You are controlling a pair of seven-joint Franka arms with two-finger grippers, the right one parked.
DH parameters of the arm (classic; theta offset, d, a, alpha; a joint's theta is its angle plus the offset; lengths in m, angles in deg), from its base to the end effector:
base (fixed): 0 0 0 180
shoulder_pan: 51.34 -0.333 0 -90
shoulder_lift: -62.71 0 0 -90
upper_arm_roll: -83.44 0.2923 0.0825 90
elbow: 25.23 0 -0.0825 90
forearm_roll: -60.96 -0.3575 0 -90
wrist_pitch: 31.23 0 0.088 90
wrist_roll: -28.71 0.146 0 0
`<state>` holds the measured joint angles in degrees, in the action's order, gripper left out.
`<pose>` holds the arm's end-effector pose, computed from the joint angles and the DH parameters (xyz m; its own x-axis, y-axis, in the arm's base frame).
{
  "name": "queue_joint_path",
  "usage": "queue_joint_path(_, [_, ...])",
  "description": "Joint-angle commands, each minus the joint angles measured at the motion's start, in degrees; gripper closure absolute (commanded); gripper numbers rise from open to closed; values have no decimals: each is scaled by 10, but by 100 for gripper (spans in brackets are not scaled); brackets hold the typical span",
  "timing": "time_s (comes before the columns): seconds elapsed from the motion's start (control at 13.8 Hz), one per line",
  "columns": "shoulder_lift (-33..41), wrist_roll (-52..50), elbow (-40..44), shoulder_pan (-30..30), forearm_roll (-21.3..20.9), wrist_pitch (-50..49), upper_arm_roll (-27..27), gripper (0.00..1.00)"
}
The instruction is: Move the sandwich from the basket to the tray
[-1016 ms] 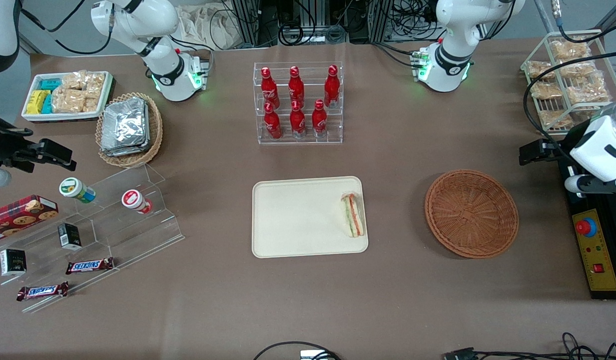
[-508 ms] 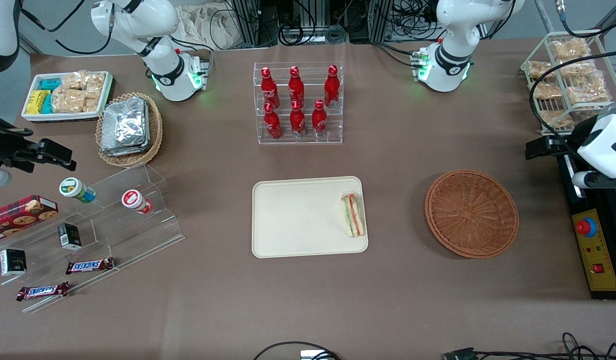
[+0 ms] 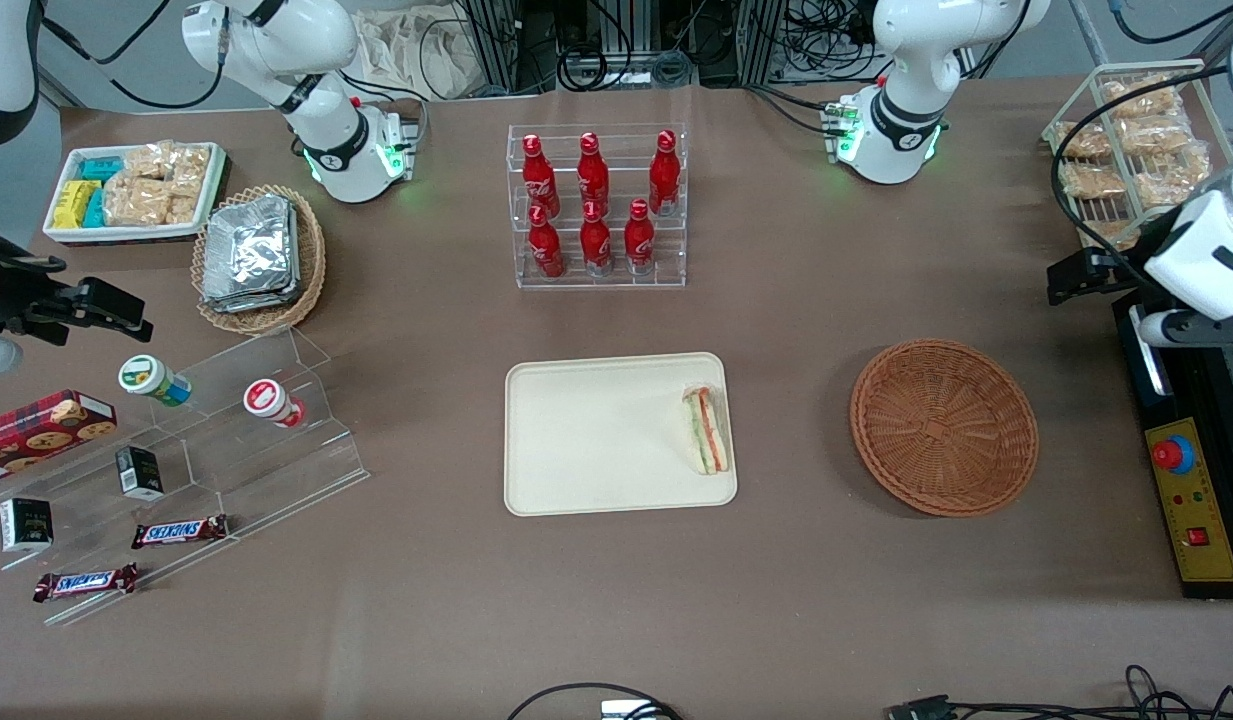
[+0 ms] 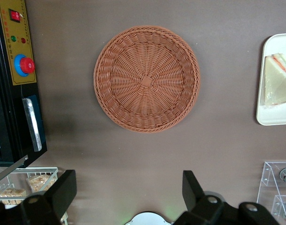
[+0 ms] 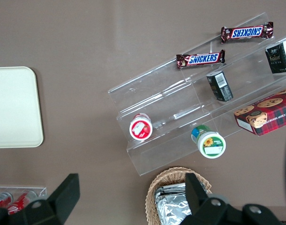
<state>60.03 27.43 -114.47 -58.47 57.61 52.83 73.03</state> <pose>0.5230 -0.0191 0.5355 0.9905 -0.0293 -0.1347 -0.0367 -0.9979 -0.0530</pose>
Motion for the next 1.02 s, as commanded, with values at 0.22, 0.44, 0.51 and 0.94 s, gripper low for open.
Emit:
queue_joint_path(0.22, [8,9,-16,29,-3,10,36,0])
queue_joint_path(0.44, [9,8,-17,28,-3,9,36,0])
queue_joint_path(0.51, [9,8,-16,27,-2,9,36,0])
queue_joint_path(0.94, [8,9,-15,25,2,9,38,0])
